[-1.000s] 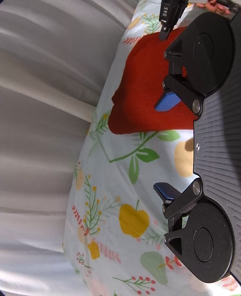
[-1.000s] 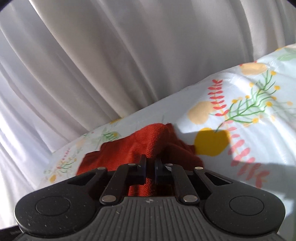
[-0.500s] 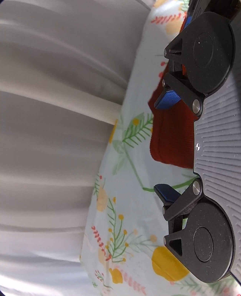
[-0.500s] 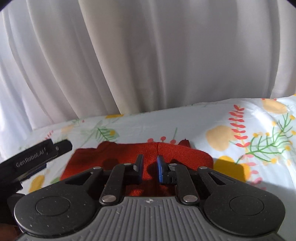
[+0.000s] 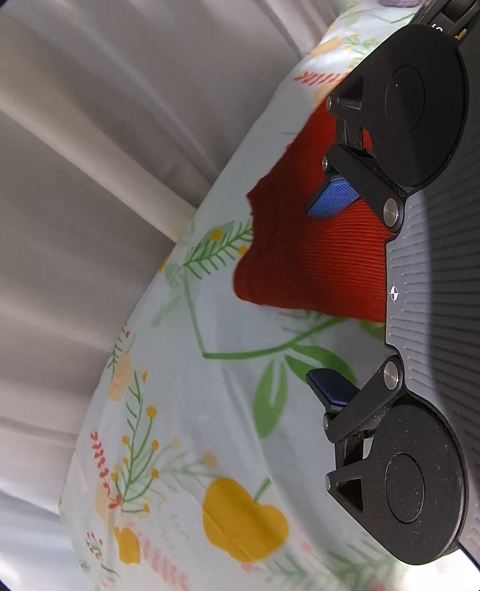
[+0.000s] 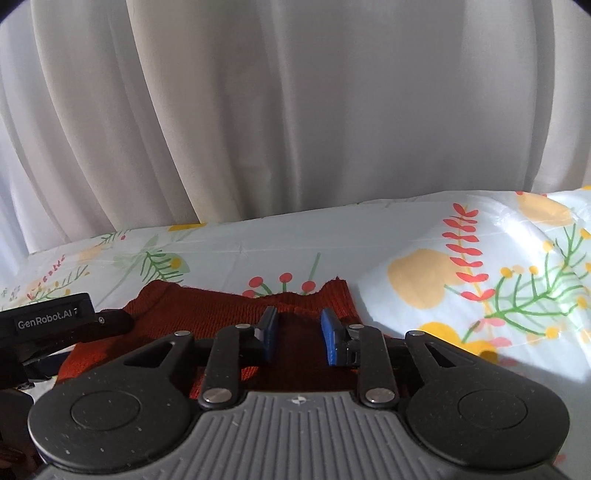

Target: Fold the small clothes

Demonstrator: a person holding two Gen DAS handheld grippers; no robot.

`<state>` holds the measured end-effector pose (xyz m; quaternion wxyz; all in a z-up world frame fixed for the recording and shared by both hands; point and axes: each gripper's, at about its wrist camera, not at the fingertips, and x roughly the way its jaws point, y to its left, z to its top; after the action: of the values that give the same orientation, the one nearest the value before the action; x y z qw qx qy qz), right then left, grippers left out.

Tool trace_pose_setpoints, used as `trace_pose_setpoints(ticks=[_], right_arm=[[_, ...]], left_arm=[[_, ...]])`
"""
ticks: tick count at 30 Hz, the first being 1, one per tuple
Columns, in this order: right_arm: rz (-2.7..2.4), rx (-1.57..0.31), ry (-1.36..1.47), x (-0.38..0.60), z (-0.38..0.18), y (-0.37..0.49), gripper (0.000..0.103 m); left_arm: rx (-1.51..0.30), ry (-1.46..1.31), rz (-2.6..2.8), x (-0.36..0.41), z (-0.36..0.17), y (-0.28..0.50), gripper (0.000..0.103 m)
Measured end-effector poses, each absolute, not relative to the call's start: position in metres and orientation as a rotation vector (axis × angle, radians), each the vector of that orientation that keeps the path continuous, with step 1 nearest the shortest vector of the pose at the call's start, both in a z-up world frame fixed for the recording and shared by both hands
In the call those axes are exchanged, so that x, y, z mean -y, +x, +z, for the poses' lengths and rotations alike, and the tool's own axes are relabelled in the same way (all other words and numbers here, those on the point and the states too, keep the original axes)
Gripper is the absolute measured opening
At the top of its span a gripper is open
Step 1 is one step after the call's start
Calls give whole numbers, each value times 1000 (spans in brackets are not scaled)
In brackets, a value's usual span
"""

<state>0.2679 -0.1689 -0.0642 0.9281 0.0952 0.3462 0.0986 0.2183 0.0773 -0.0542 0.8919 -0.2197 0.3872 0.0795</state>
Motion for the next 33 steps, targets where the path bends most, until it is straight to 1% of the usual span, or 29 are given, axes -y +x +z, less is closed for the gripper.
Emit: trace_pose_setpoints(ticks=[1, 5, 6, 9, 10, 12, 14, 15, 17, 19, 21, 23, 27, 33], right_arm=[[227, -704, 174, 170, -58, 254, 26], [270, -745, 159, 183, -47, 184, 26], [262, -751, 162, 187, -47, 167, 26], [236, -800, 163, 199, -45, 127, 28], [235, -824, 179, 204, -44, 117, 30], [249, -915, 164, 206, -42, 103, 32], [249, -1042, 97, 199, -47, 94, 55], [250, -1090, 66, 194, -51, 88, 60], [242, -1134, 20, 186, -55, 80, 76], [221, -1142, -5, 180, -55, 78, 86], [209, -1149, -4, 173, -53, 77, 89], [202, -1154, -10, 168, -48, 80, 97], [185, -1126, -65, 156, -35, 84, 99], [138, -1120, -41, 154, -26, 88, 99]], left_arm=[[-791, -445, 153, -78, -50, 200, 97], [-825, -382, 119, -75, -44, 137, 98], [-835, -360, 106, -73, -43, 124, 100], [-923, -217, 107, -56, -42, 93, 100], [-955, -173, 101, -50, -43, 87, 100], [-1017, -104, 74, -40, -46, 80, 100], [-1054, -74, 66, -34, -49, 77, 100], [-1071, -73, 72, -32, -50, 76, 100], [-1101, -86, 70, -31, -50, 76, 100], [-1111, -107, 54, -31, -47, 75, 100], [-1114, -113, 48, -27, -43, 75, 100], [-1115, -107, 54, -25, -38, 77, 100], [-1135, -110, 69, -26, -34, 79, 101], [-1173, -97, 73, -28, -36, 79, 101]])
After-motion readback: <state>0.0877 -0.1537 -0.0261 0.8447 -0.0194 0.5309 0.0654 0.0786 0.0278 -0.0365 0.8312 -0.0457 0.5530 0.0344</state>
